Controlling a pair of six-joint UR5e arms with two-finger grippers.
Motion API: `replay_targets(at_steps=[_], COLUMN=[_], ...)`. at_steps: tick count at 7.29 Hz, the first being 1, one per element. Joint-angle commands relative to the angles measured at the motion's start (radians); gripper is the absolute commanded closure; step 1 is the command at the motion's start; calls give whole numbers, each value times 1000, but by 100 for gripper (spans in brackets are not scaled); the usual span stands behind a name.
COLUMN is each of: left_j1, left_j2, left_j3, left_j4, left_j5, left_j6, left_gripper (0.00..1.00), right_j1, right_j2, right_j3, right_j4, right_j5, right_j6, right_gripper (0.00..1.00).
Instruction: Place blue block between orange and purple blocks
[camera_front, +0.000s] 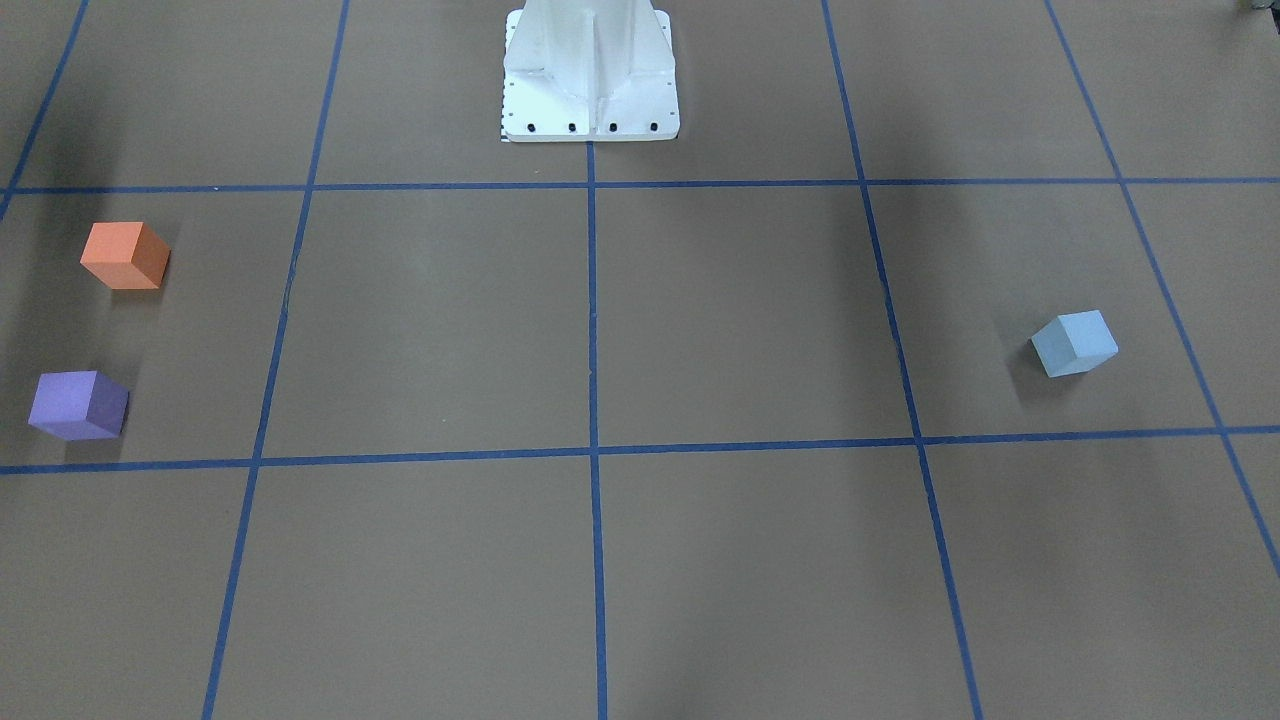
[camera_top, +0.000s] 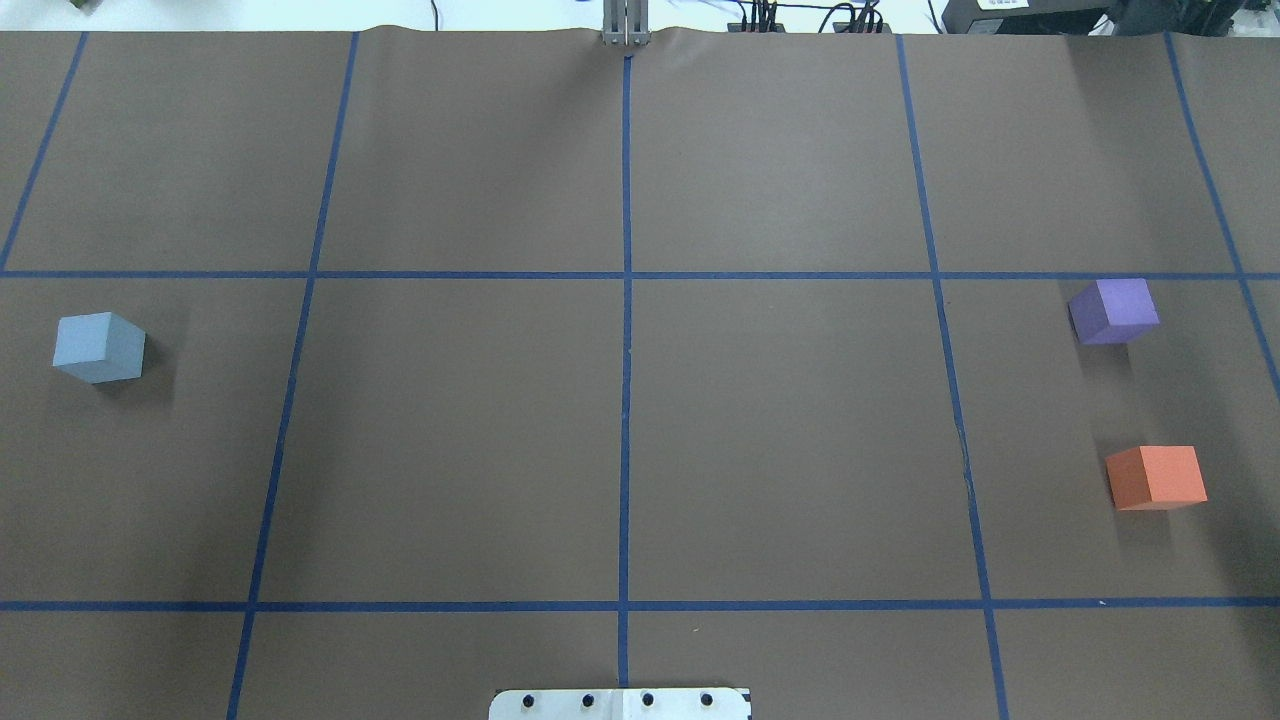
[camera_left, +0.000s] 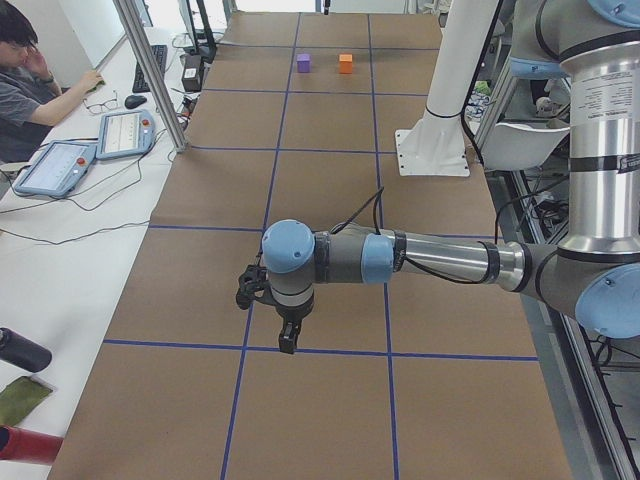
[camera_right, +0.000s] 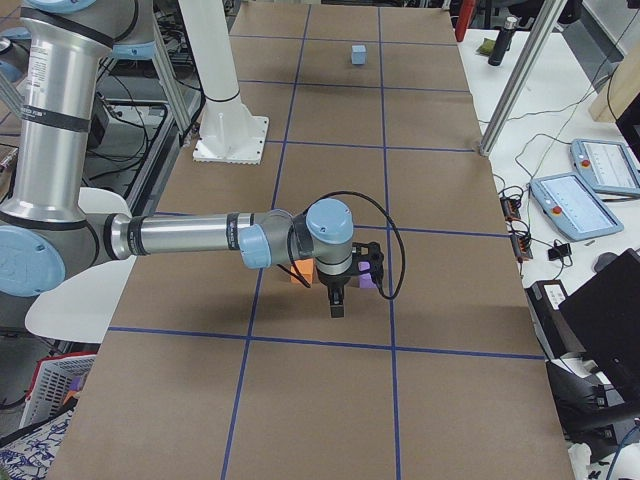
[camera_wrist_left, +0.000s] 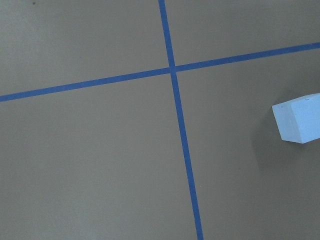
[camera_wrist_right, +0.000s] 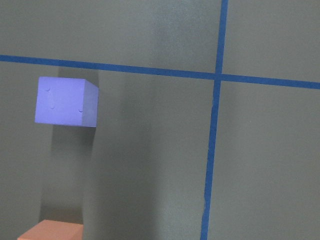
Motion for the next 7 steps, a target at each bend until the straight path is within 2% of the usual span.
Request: replay_targets(at_steps=[1,4,5,7], left_j1=[0,0,2,17], left_j2=[1,-15,-17,-38], left_j3=[1,-12,3,26], left_j4=[-23,-77,-149,-203], left_j5=[2,3,2,-3], left_j6=[3,0,-12,-216], left_gripper=[0,0,0,0], right_j1=[8,15,13,4], right_j2=[-7,2,2,4], right_j3=[42,62,79,81], right_j4=[-11,-5,-5,-5], right_j5=[0,-4,0,0], right_j6=[-1,-3,-3,-1], right_gripper=[0,0,0,0])
